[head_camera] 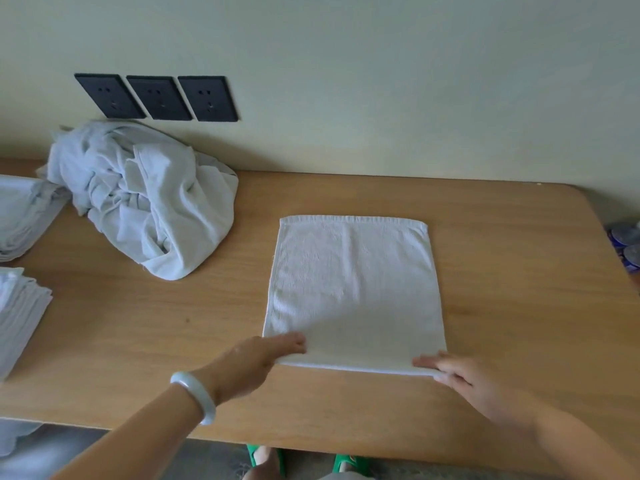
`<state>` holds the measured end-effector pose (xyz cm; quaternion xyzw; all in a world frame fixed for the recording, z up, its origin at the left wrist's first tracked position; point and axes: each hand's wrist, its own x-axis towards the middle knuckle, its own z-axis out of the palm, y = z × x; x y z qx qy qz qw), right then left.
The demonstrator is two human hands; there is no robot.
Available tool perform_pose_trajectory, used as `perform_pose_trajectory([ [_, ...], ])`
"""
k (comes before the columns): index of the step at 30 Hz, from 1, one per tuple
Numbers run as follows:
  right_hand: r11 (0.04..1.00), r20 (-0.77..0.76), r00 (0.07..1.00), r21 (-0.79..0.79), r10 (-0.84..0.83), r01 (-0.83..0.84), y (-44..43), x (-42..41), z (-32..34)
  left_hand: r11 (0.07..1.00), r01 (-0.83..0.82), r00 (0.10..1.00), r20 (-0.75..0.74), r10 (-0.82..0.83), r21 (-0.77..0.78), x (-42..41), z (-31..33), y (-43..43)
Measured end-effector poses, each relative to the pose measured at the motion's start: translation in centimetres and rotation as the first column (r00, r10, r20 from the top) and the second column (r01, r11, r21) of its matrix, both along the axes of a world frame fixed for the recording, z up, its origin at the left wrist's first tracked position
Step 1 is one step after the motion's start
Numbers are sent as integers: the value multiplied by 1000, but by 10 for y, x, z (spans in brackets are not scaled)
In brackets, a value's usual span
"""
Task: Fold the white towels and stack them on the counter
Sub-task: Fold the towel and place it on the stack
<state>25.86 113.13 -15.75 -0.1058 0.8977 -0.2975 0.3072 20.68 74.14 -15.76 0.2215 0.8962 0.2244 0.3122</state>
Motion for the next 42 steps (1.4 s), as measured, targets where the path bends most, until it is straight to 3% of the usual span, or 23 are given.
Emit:
perform_pose_trajectory([
  [3, 999, 218, 974, -4, 53, -53, 7, -8, 21, 999, 40, 950, 310, -31, -24, -7, 26, -6],
  [5, 994, 314, 949, -92, -31, 63, 9, -15, 31, 1000, -18, 895, 447, 8, 17, -15, 36, -11],
  [7, 938, 342, 920, -211, -192, 274, 8, -22, 40, 978, -187, 859, 499, 117, 93, -22, 39, -13],
  [10, 719, 451, 776, -339, -442, 607, 0, -40, 47, 799, -538, 750, 585, 307, 270, -37, 38, -10],
  [13, 554, 492, 680, -398, -544, 731, -5, -57, 45, 574, -749, 596, 716, 364, 331, -53, 29, -5],
  [15, 486, 461, 630, -402, -625, 776, -7, -73, 37, 528, -772, 599, 685, 416, 354, -69, 25, 3],
  [18, 435, 320, 548, -361, -773, 825, -13, -99, 13, 536, -776, 626, 516, 585, 333, -97, 7, 17],
  [20, 449, 153, 504, -290, -850, 845, -20, -111, -8, 547, -795, 606, 378, 700, 262, -109, -13, 23],
  [25, 518, -93, 511, -220, -854, 826, -25, -115, -32, 497, -834, 542, 191, 819, 238, -112, -31, 35],
  [34, 475, -200, 439, -198, -876, 857, -29, -119, -36, 496, -847, 499, -35, 866, 190, -114, -27, 51],
  [37, 510, -222, 479, -107, -849, 854, -30, -120, -32, 478, -858, 478, -49, 877, 188, -114, -26, 54],
  [39, 546, -286, 551, 106, -784, 831, -31, -125, -21, 428, -886, 435, 0, 901, 178, -117, -22, 56],
  [41, 541, -477, 637, 341, -605, 769, -38, -133, -10, 376, -910, 390, 54, 919, 176, -120, -16, 55],
  [42, 574, -590, 643, 338, -488, 746, -46, -135, -8, 374, -913, 388, 60, 920, 166, -120, -14, 52],
])
